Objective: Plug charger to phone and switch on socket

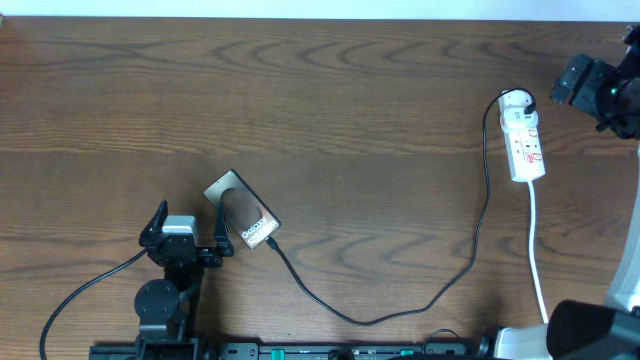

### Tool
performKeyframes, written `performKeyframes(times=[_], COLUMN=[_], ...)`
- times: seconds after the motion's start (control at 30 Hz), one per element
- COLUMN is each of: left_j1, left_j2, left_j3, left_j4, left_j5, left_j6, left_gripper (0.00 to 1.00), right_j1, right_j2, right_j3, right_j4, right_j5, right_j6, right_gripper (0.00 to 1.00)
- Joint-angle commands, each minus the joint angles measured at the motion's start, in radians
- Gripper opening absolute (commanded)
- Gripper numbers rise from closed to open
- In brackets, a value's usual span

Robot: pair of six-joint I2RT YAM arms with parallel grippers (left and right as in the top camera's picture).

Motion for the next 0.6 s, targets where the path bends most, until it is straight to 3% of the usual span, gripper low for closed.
performKeyframes(times=[0.0,0.57], left_j1=[-0.003,-0.003], left_j2=[-0.009,-0.009], left_j3=[-0.013,-0.013], left_j4=[-0.038,-0.037], left_j5=[0.039,0.039], left_j6=[0.017,0.017], left_gripper=[0.92,0.92], right_j1=[0.016,0.047], right_j2=[-0.105,-0.476], right_j3=[0.006,0.006], right_j4=[-0.002,-0.006], right_j5=[0.003,0.003], right_j6=[0.01,0.01], right_gripper=[0.99,0.99])
